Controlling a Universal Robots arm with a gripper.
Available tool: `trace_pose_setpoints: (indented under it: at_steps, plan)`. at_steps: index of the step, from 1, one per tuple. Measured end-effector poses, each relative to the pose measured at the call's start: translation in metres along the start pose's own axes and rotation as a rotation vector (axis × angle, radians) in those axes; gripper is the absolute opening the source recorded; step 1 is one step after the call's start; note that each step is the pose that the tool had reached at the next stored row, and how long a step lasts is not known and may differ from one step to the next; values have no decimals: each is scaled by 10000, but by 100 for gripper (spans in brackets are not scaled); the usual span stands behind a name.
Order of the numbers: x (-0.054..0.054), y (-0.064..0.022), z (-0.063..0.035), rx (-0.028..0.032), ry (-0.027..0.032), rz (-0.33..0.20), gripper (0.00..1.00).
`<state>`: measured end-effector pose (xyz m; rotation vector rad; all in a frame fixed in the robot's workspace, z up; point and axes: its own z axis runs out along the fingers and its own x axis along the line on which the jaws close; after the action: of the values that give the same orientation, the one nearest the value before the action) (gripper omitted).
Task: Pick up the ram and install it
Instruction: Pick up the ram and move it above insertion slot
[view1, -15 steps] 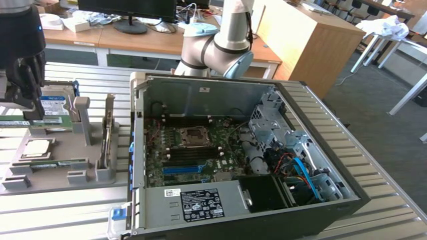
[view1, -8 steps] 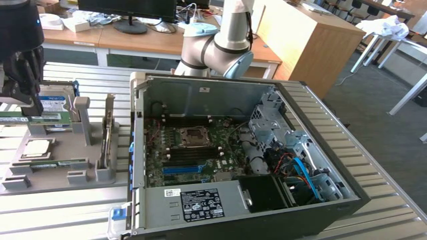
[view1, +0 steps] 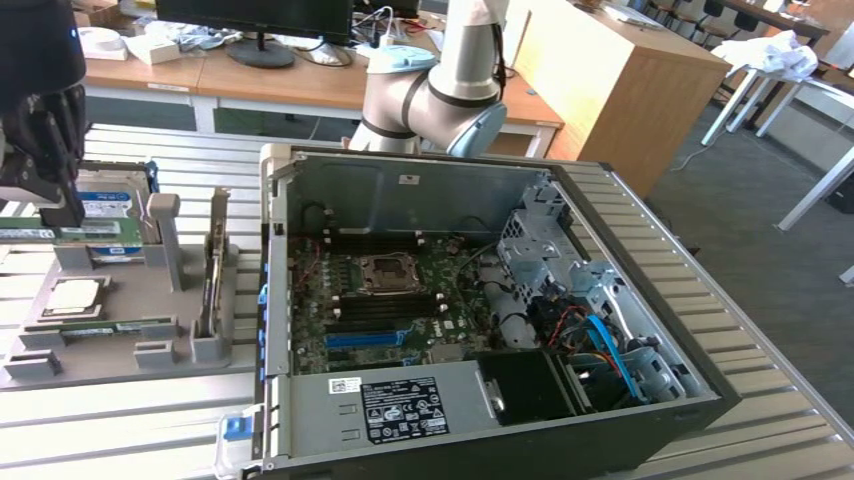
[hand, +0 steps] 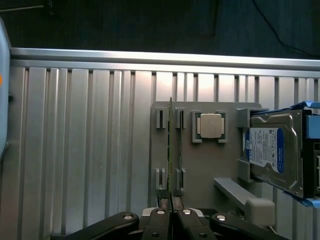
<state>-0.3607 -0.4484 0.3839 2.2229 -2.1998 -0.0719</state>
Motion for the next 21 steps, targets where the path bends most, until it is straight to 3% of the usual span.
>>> trace_pose_setpoints:
  at_steps: [21]
  plan:
    - [-1, 1, -71, -7, 0, 0, 11]
